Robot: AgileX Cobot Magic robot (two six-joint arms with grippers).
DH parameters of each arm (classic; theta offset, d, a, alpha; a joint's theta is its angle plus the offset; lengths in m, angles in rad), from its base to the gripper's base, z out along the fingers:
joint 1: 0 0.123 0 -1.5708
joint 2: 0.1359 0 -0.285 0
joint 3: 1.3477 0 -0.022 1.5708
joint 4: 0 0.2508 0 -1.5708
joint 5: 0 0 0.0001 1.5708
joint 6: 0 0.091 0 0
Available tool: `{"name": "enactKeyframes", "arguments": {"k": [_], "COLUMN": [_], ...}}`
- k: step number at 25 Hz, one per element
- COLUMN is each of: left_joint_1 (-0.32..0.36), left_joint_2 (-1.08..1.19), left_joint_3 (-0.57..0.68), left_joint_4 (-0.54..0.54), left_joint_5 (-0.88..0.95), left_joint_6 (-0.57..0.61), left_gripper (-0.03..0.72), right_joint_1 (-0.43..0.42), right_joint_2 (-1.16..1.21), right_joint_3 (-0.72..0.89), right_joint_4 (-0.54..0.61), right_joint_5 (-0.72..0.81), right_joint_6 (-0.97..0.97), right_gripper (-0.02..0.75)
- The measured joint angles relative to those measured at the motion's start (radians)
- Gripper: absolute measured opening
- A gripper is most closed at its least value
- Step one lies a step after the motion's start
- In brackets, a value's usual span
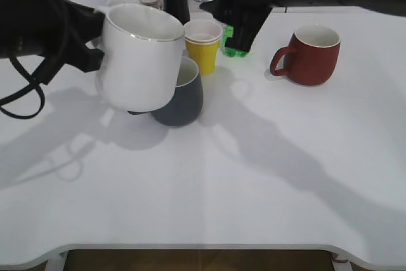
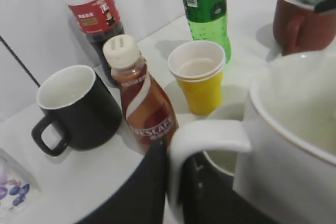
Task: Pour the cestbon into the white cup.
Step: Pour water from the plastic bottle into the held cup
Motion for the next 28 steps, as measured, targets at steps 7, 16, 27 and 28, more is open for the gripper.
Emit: {"name": "enactKeyframes", "arguments": {"k": [7,16,27,28], "left_joint_1": [-0.005,-0.032,-0.032,-0.032], "left_joint_2": [-0.005,-0.006,-0.006,-0.006], "left_joint_3": [-0.006,-0.006,-0.006,-0.006], "left_joint_4": [0.0,-0.006,-0.017,-0.017], "left_joint_5": [0.043,0.043,0.045,0.046], "left_joint_6": [-0.002,-0.002,-0.002,-0.002], "left_gripper": [0.04,0.04,0.04,0.04], "right_joint_1": [0.002,0.008,0.022,0.022], "right_joint_2": [0.031,0.055,0.055,0.055], "right_joint_3": [-0.04,-0.041,-0.041,-0.041], "right_joint_4": [-0.18,-0.406,-0.631,-0.643], "right_joint_5": [0.091,0.089,0.098,0.101], "right_joint_6": [-0.019,-0.021,-0.024,-0.024], "right_gripper": [0.468,0.468,0.468,0.468]}}
